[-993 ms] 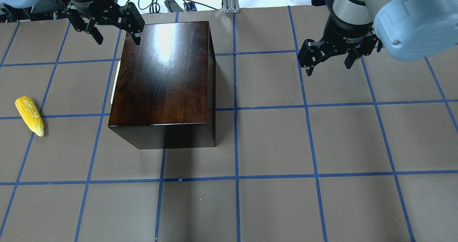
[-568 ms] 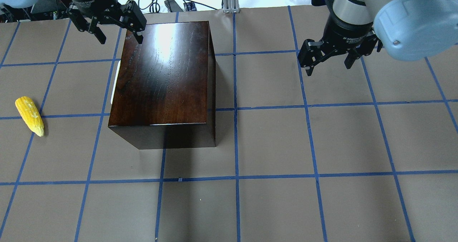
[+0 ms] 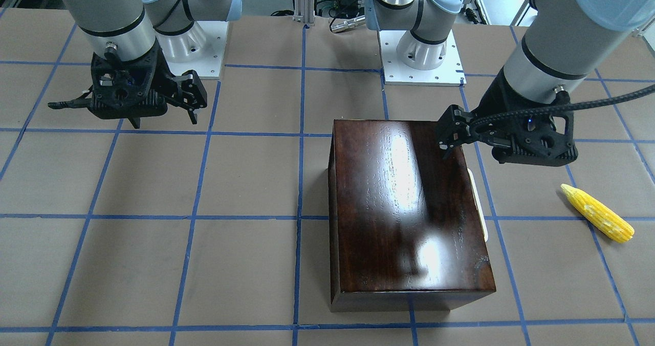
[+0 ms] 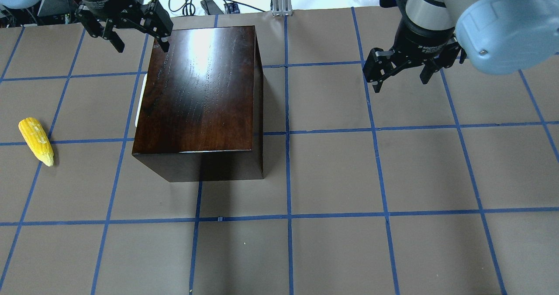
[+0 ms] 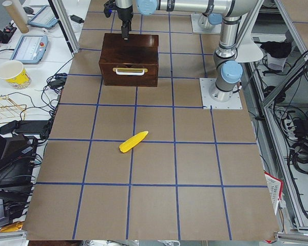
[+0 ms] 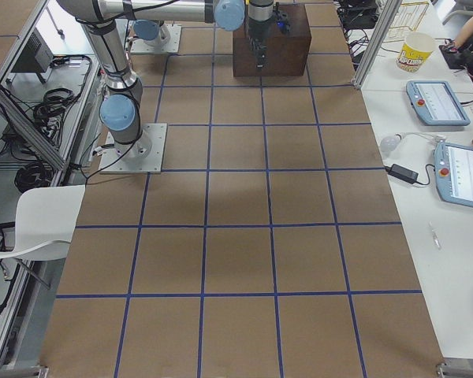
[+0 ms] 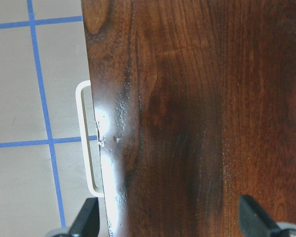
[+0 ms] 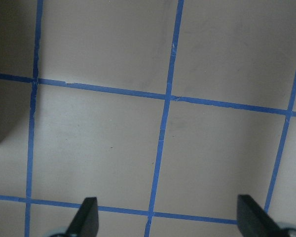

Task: Open drawer and put corn inside
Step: 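Move the left gripper toward the white drawer handle on the cabinet side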

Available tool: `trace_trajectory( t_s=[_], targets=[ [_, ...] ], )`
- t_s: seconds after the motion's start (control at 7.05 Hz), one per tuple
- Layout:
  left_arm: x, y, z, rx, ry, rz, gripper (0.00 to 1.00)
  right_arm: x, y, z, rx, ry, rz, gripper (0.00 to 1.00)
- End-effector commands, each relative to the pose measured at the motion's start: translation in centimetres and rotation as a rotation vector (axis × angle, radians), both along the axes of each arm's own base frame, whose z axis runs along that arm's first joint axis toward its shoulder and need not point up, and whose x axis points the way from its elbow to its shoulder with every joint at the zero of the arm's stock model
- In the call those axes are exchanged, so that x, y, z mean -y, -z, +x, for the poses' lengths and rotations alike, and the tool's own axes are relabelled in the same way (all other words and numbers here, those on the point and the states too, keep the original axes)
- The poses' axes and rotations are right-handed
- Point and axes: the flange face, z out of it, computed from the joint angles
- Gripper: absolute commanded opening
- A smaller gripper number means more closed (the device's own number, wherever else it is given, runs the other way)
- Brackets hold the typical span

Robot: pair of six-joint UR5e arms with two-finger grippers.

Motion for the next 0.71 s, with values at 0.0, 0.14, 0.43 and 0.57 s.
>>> trace_trajectory(
  t_s=[0.0, 0.14, 0.43, 0.57],
  targets=[
    [0.3, -0.4, 2.7, -0.009, -0.047, -0.001, 1.00, 0.0, 0.0, 0.0, 0.000, 0.000, 0.000, 1.00],
    [0.4, -0.6, 3.3, -0.053, -0.065, -0.010, 1.00, 0.0, 0.0, 0.0, 0.000, 0.000, 0.000, 1.00],
    [0.8, -0.7, 10.0, -0.060, -0.022, -0.023, 1.00, 0.0, 0.0, 0.0, 0.000, 0.000, 0.000, 1.00],
    [0.9, 0.1, 13.1, -0.063, 0.006, -0.015, 1.00, 0.0, 0.0, 0.0, 0.000, 0.000, 0.000, 1.00]
  ],
)
